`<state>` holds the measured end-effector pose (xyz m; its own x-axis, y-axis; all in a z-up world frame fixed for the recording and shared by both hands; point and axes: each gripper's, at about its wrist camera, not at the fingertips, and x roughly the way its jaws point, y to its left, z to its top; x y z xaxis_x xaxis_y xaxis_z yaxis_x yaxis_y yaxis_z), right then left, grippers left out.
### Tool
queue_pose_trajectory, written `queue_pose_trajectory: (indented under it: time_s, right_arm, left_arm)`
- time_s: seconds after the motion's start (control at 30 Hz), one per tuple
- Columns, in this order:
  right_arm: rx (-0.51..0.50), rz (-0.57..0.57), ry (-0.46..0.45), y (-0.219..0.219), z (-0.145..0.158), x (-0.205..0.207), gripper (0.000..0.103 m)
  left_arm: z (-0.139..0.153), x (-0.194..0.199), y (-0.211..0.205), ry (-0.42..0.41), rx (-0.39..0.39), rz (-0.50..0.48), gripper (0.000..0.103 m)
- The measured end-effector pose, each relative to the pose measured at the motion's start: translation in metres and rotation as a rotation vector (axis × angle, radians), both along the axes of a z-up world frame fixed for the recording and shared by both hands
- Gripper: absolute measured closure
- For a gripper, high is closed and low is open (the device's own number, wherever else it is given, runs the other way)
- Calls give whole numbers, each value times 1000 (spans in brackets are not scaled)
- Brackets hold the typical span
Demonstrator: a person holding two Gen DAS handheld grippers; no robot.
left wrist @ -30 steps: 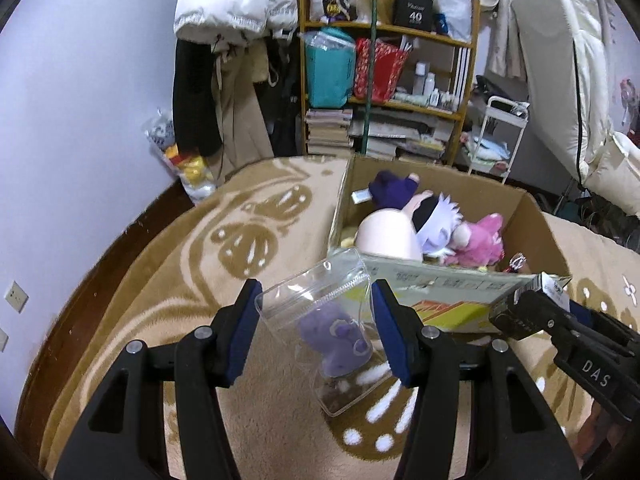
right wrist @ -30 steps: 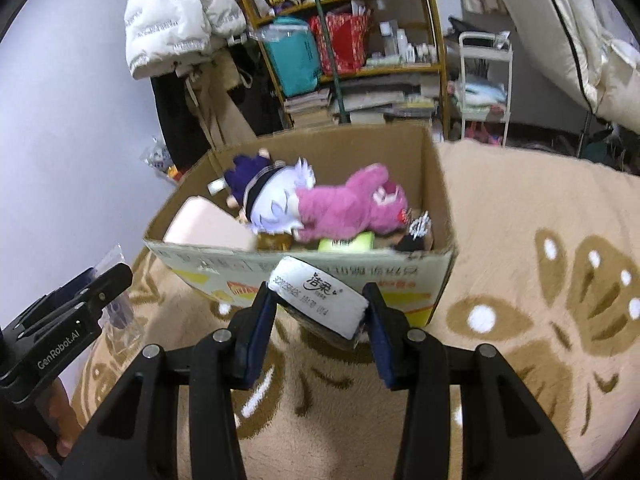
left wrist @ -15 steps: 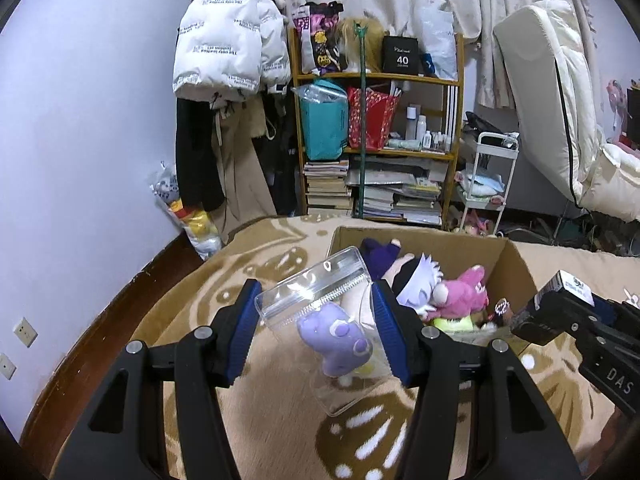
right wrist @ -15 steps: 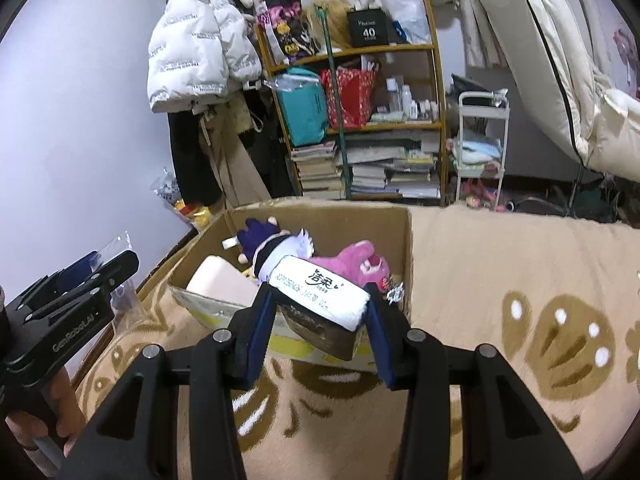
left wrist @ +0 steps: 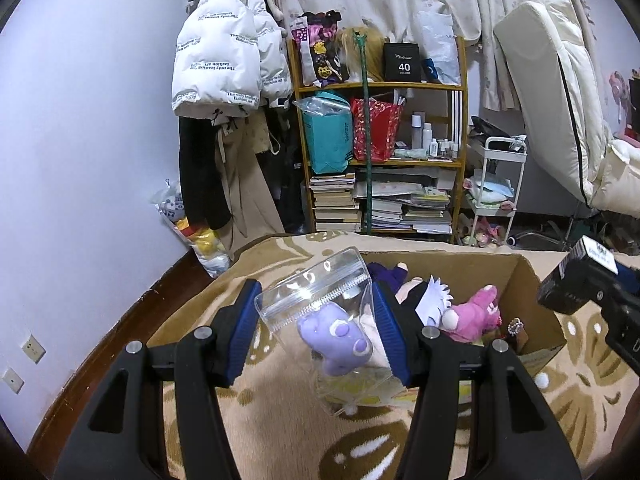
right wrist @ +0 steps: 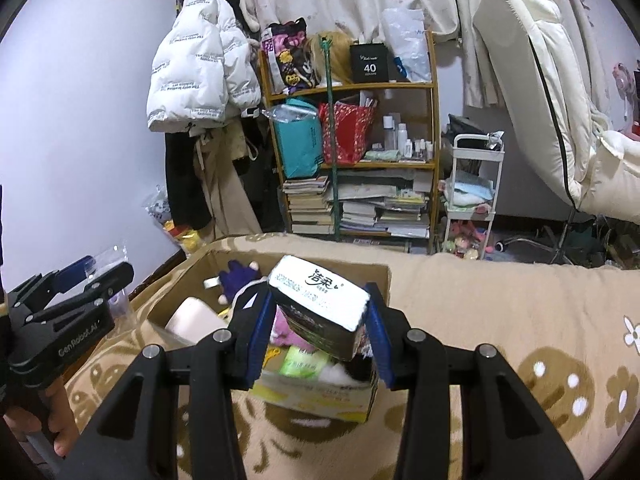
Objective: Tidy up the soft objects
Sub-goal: 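Carry the bag with the left tool while the right tool lowers the tissue pack into the box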
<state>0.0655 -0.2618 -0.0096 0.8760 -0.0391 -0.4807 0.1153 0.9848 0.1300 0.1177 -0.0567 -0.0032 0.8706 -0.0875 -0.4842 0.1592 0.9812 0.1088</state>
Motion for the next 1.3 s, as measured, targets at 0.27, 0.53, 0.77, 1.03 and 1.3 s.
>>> queue_pose_trajectory:
  time_s: [0.27, 0.53, 0.77, 1.03, 1.3]
  right_arm:
    - [6, 9, -61, -3, -9, 11, 57]
    - [46, 6, -15, -8, -21, 18, 57]
    - [100, -11, 12, -20, -32, 22, 56]
    - [106, 7, 30, -21, -39, 27, 56]
    - [136, 58, 48, -18, -42, 28, 56]
  left_arm:
    - [-4, 9, -14, -36, 22, -48, 47]
    - [-11, 15, -24, -25, 17, -96, 47]
    - [-20, 15, -34, -14, 14, -118, 47]
    - [-32, 14, -46, 18, 34, -164, 44]
    - [-37, 15, -47, 44, 29, -173, 43]
